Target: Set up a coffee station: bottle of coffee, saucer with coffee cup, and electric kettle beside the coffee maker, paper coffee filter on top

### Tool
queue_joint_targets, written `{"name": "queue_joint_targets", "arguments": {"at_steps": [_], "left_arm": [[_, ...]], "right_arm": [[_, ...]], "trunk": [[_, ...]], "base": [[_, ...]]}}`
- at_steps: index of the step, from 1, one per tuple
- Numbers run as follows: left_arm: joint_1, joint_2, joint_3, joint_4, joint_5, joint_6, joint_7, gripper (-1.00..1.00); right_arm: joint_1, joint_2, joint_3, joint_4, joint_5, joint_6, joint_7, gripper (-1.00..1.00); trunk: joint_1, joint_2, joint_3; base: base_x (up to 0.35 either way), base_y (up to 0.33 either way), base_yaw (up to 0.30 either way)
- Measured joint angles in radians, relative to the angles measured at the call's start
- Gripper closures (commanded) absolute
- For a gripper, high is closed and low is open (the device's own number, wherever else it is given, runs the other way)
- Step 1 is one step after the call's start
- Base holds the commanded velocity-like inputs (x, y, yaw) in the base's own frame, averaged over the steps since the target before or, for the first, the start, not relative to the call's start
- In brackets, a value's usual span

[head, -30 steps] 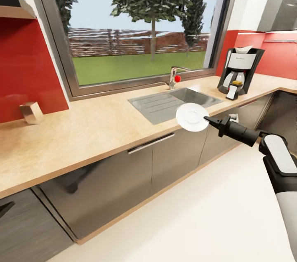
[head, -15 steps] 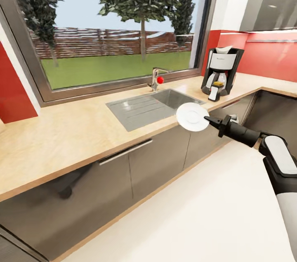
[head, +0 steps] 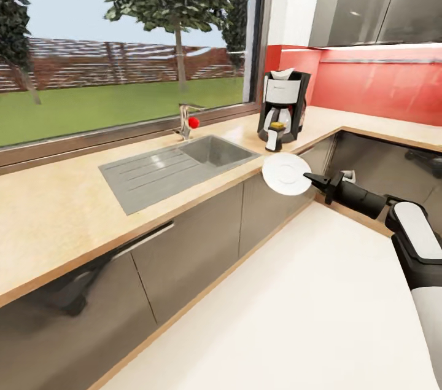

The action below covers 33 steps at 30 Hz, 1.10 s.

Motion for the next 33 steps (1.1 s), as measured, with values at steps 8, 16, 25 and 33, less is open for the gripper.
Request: {"name": "queue_joint_targets", "arguments": {"at_steps": [8,16,25,33], "left_arm": [[0.0,0.0,0.0,0.0,0.0,0.0,0.001,-1.0],[0.0,0.0,0.0,0.0,0.0,0.0,0.001,-1.0],[0.0,0.0,0.0,0.0,0.0,0.0,0.001,-1.0],[0.0,0.0,0.0,0.0,0.0,0.0,0.001,-1.0]], "right_arm": [[0.0,0.0,0.0,0.003,0.001,0.0,0.0,1.0],[0.0,0.0,0.0,0.003,0.003,0.0,0.0,1.0],[0.0,0.001,0.001,0.003,0.003,-0.001,0.0,1.0],[0.0,0.001,0.002,0.005,0.003,-0.002,0.0,1.0]], "trunk": [[0.0,0.0,0.001],[0.0,0.0,0.001],[0.0,0.0,0.001],[0.0,0.0,0.001]], "base": [[0.281,-0.206,-0.141],[0.283,-0.204,-0.256],[0.283,-0.204,-0.268],[0.284,-0.202,-0.23]]}}
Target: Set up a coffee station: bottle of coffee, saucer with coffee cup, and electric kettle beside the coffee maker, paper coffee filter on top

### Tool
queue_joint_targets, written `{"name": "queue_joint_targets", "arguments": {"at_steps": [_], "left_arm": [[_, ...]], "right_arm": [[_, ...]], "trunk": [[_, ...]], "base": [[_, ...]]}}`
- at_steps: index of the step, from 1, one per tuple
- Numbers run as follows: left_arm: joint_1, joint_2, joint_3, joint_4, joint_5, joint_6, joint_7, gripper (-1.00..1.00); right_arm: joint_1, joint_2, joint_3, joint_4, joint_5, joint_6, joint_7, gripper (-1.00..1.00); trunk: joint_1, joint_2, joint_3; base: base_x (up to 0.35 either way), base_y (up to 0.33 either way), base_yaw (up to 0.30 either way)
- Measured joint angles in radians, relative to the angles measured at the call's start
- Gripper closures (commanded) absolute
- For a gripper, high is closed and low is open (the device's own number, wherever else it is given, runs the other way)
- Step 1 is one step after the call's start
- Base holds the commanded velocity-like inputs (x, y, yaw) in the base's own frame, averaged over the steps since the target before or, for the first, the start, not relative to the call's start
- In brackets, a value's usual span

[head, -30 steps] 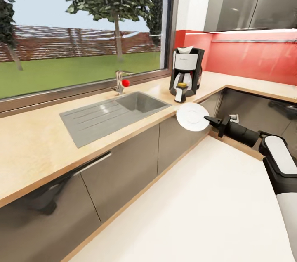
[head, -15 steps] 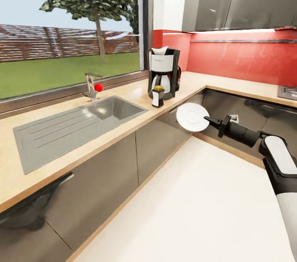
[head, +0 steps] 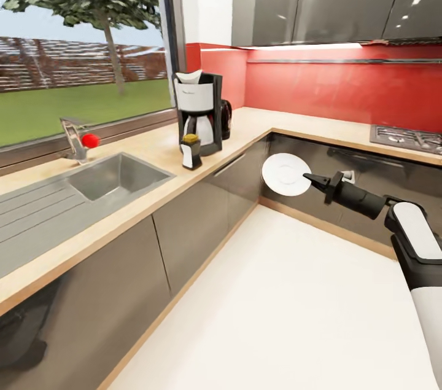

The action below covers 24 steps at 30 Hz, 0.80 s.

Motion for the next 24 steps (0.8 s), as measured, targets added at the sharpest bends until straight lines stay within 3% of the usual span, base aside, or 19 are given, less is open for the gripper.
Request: {"name": "queue_joint_targets", "arguments": {"at_steps": [24], "left_arm": [[0.0,0.0,0.0,0.0,0.0,0.0,0.0,-1.0]], "right_arm": [[0.0,0.0,0.002,0.0,0.002,-0.002,-0.001,1.0]], "trunk": [[0.0,0.0,0.0]], "base": [[0.3,-0.169,-0.011]]}}
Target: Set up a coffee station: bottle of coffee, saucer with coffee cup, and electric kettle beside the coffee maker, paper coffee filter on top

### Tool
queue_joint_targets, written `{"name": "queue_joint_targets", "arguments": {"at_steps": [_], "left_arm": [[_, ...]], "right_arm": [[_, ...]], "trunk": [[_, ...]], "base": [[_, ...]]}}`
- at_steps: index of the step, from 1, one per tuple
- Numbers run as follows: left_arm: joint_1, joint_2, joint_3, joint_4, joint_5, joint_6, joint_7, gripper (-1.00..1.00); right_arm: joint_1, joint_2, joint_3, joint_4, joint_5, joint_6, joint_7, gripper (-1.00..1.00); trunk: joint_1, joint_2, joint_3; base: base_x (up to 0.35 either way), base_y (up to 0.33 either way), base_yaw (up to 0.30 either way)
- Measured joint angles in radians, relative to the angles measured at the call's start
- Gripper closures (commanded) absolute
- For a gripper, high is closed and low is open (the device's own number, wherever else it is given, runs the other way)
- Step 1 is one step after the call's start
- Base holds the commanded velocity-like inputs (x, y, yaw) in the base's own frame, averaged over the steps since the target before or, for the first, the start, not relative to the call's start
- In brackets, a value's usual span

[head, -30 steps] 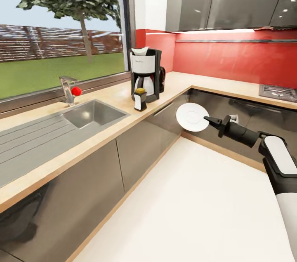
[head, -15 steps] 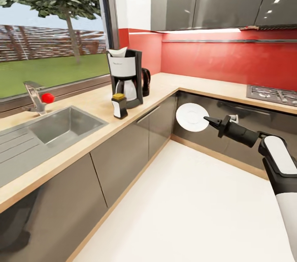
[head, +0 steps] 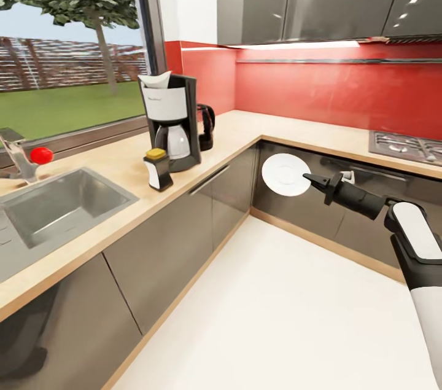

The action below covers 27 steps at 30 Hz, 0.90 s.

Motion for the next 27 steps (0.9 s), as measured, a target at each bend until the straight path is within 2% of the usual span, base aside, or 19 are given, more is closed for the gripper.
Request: {"name": "queue_joint_targets", "arguments": {"at_steps": [15,27], "left_arm": [[0.0,0.0,0.0,0.0,0.0,0.0,0.0,-1.0],[0.0,0.0,0.001,0.0,0.0,0.0,-0.001,-1.0]], "right_arm": [[0.0,0.0,0.0,0.002,0.003,-0.001,-0.002,1.0],[0.0,0.0,0.001,0.003,0.003,-0.001,-0.002,1.0]], "trunk": [[0.0,0.0,0.0],[0.0,0.0,0.003]], "base": [[0.294,-0.173,0.018],[0.213,-0.219,0.218]]}}
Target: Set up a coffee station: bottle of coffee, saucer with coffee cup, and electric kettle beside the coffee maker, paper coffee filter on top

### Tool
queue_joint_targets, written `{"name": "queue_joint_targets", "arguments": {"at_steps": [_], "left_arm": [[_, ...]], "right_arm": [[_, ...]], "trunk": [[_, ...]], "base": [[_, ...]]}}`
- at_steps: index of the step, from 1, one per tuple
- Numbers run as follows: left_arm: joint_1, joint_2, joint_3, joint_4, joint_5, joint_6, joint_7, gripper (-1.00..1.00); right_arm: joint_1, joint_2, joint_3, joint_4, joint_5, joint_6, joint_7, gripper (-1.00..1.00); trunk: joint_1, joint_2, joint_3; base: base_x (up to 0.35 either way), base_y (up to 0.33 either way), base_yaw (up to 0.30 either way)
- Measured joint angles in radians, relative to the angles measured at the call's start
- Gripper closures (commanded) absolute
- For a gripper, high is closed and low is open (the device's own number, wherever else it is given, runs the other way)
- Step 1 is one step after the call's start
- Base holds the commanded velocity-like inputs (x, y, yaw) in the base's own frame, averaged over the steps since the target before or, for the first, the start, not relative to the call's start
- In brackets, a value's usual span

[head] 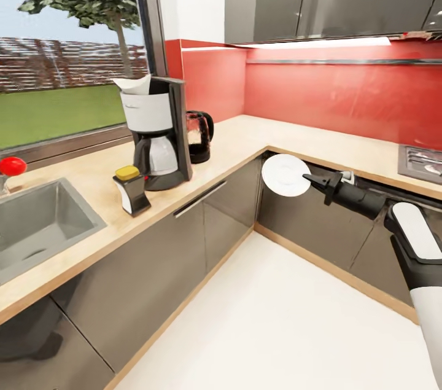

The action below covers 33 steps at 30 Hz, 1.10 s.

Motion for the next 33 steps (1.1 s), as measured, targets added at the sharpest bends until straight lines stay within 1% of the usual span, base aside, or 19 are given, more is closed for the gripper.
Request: {"name": "queue_joint_targets", "arguments": {"at_steps": [8,18,33], "left_arm": [[0.0,0.0,0.001,0.0,0.0,0.0,0.0,-1.0],[0.0,0.0,0.0,0.0,0.0,0.0,0.0,-1.0],[0.0,0.0,0.001,0.0,0.0,0.0,0.0,-1.0]], "right_arm": [[0.0,0.002,0.002,0.001,0.001,0.0,0.0,1.0],[0.0,0.001,0.004,0.0,0.0,0.002,0.0,1.0],[0.0,0.003,0.006,0.001,0.002,-0.001,-0.002,1.0]], "trunk": [[0.0,0.0,0.001],[0.0,0.0,0.001],[0.0,0.0,0.001]], "base": [[0.049,-0.066,0.053],[0.142,-0.243,0.013],[0.151,-0.27,0.244]]}}
